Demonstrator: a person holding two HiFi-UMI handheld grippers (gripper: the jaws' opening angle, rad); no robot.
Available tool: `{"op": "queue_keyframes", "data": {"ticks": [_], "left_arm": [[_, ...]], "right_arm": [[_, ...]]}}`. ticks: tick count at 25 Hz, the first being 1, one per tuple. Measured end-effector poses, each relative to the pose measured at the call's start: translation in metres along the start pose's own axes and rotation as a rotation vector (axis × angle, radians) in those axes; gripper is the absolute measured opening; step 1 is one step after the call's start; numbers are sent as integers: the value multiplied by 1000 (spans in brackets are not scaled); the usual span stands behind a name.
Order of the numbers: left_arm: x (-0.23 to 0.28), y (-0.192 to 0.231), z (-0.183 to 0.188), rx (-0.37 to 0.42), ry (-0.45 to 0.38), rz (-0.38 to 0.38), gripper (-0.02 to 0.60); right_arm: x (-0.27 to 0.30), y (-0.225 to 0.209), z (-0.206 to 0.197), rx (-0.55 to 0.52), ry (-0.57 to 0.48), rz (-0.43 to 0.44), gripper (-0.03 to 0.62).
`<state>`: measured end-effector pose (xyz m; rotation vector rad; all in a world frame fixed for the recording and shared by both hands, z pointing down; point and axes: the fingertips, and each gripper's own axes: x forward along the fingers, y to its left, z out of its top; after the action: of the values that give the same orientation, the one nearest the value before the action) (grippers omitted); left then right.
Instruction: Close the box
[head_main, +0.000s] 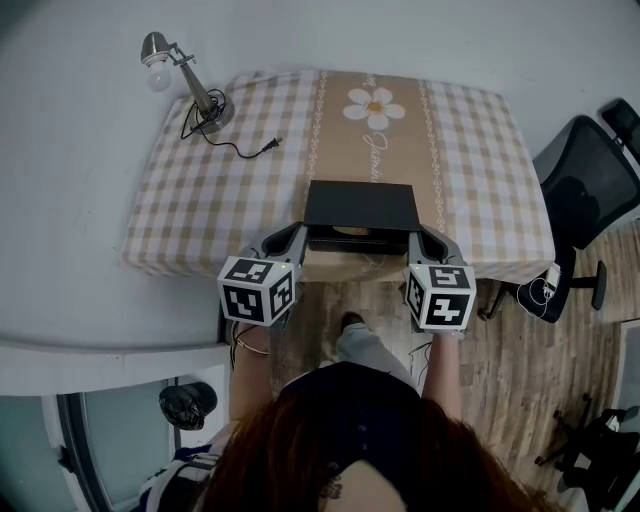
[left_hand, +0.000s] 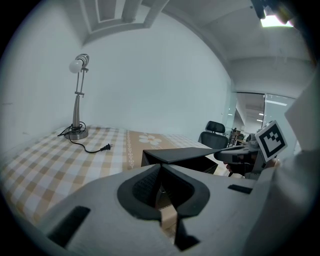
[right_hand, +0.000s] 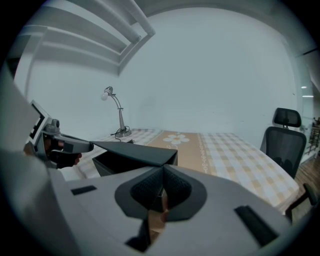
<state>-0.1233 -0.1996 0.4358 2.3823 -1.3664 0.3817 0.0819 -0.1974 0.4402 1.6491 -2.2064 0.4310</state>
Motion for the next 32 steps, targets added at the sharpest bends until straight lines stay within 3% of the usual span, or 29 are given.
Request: {"op": "queue_keyframes", "data": {"ticks": [32], "left_arm": [[-2, -3, -22, -35, 26, -7, 29]], "right_arm": [[-11, 5, -20, -15, 43, -6, 17]]}}
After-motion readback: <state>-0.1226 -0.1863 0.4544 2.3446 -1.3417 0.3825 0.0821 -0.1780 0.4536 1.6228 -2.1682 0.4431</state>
